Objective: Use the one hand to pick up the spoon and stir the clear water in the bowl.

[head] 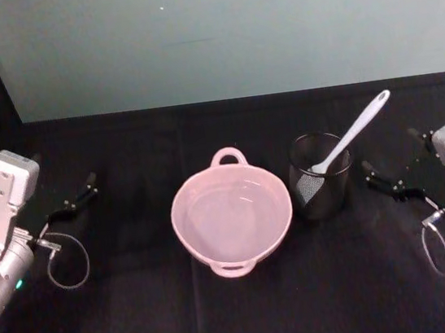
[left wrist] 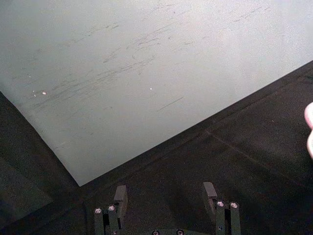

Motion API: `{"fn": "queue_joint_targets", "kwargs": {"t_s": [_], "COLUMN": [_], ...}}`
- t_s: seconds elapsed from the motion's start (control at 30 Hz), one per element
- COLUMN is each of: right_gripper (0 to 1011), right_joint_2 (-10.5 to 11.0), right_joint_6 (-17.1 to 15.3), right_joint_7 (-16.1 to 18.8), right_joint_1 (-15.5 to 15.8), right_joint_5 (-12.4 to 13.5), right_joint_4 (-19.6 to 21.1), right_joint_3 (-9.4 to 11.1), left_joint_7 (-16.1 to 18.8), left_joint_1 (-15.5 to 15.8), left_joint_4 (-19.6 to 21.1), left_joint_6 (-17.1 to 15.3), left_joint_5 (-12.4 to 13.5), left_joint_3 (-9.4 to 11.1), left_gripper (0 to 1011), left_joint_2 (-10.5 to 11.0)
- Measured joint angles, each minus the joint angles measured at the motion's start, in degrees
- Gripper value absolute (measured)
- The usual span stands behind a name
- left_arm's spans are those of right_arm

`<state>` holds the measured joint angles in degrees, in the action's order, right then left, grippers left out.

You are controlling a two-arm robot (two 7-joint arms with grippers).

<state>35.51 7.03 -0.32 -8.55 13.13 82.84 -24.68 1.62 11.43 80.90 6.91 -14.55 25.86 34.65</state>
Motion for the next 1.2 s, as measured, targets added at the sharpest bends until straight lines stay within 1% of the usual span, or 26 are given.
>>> {"fn": "queue_joint_targets", "kwargs": {"t_s": [0.07,0.13,0.2,0.23,0.33,0.37,0.47,0.5,0.53,0.57,0.6,0.63,0.67,0.77,0.8,0.87,0.9,1.0,1.03,1.07,1.2], "right_gripper": [1002,1003,1002,1003,1003,1003,1003,1003,1002,1003,1002,1003,1002,1002,1003,1003,1003,1003,1003,1002,1003], "right_joint_2": [0.3,0.8,1.1,1.1,0.8,0.4,-0.8,-1.8,-2.7,-2.7,-3.7,-4.2,-5.1,-6.4,-7.3,-8.3,-9.1,-10.8,-10.8,-11.6,-13.2], "right_joint_6": [0.0,0.0,0.0,0.0,0.0,-0.2,-1.2,-2.4,-3.3,-3.3,-4.2,-4.5,-5.3,-6.4,-7.2,-7.7,-8.3,-9.6,-9.6,-10.3,-12.1], "right_joint_7": [0.2,0.6,1.3,2.2,4.3,5.7,7.7,8.9,9.6,9.6,10.3,10.6,11.1,11.5,11.6,11.7,11.7,11.5,11.5,11.4,10.3], "right_joint_1": [1.0,2.7,4.4,5.4,6.9,7.6,8.2,8.5,8.5,8.5,8.5,8.4,8.1,7.6,7.3,6.9,6.6,5.7,5.7,5.2,4.2], "right_joint_5": [0.6,1.7,3.5,5.4,9.5,12.7,17.3,20.7,23.0,23.0,25.3,26.2,27.9,29.9,31.1,32.1,32.9,34.3,34.3,35.0,36.7], "right_joint_4": [1.1,3.0,5.0,6.3,8.0,8.9,9.7,10.1,10.3,10.3,10.3,10.3,10.3,10.1,10.0,9.7,9.3,8.4,8.4,7.9,6.8], "right_joint_3": [0.6,1.7,3.0,4.0,5.7,6.8,8.4,9.5,10.3,10.3,11.0,11.4,11.9,12.6,13.1,13.4,13.7,14.1,14.1,14.3,14.3], "left_joint_7": [0.0,0.0,0.0,0.0,0.0,0.0,0.0,0.0,0.0,0.0,0.0,0.0,0.0,0.0,0.0,0.0,0.0,0.0,0.0,0.0,0.0], "left_joint_1": [0.0,0.0,0.0,0.0,0.0,0.0,0.0,0.0,0.0,0.0,0.0,0.0,0.0,0.0,0.0,0.0,0.0,0.0,0.0,0.0,0.0], "left_joint_4": [0.0,0.0,0.0,0.0,0.0,0.0,0.0,0.0,0.0,0.0,0.0,0.0,0.0,0.0,0.0,0.0,0.0,0.0,0.0,0.0,0.0], "left_joint_6": [0.0,0.0,0.0,0.0,0.0,0.0,0.0,0.0,0.0,0.0,0.0,0.0,0.0,0.0,0.0,0.0,0.0,0.0,0.0,0.0,0.0], "left_joint_5": [0.0,0.0,0.0,0.0,0.0,0.0,0.0,0.0,0.0,0.0,0.0,0.0,0.0,0.0,0.0,0.0,0.0,0.0,0.0,0.0,0.0], "left_joint_3": [0.0,0.0,0.0,0.0,0.0,0.0,0.0,0.0,0.0,0.0,0.0,0.0,0.0,0.0,0.0,0.0,0.0,0.0,0.0,0.0,0.0], "left_gripper": [1011,1011,1011,1011,1011,1011,1011,1011,1011,1011,1011,1011,1011,1011,1011,1011,1011,1011,1011,1011,1011], "left_joint_2": [0.0,0.0,0.0,0.0,0.0,0.0,0.0,0.0,0.0,0.0,0.0,0.0,0.0,0.0,0.0,0.0,0.0,0.0,0.0,0.0,0.0]}}
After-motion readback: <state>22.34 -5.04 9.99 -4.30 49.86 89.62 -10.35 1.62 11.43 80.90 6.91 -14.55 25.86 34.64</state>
